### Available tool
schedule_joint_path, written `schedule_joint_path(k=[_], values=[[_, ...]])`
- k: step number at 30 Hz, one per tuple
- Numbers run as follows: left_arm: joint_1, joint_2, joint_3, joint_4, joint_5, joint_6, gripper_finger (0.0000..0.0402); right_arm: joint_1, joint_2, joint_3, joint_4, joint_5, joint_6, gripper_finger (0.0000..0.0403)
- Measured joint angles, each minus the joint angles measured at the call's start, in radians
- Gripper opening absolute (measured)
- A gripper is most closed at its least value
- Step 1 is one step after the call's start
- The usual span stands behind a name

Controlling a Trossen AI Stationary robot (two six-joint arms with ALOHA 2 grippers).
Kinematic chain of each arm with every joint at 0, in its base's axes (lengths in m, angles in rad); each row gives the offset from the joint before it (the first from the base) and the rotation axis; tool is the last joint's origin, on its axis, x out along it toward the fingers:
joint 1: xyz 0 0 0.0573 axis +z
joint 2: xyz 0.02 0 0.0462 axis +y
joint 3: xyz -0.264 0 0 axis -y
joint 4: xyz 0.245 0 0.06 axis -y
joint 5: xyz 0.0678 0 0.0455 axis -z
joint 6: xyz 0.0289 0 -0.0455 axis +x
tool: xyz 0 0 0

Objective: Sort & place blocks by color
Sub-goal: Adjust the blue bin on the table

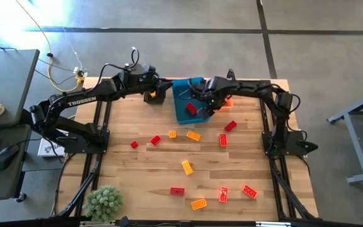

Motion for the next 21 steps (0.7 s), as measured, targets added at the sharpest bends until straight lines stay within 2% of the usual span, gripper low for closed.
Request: schedule_joint_path(k=[12, 21], values=[[0.000, 0.000, 0.000, 0.000, 0.000, 0.060, 0.0200, 0.026, 0.002, -0.152, 0.058, 0.047, 0.130, 0.0165], [0.000, 0.000, 0.000, 0.000, 0.000, 0.061, 0.0200, 0.025, 0.002, -0.183, 0.206, 0.012, 0.134, 0.0165]])
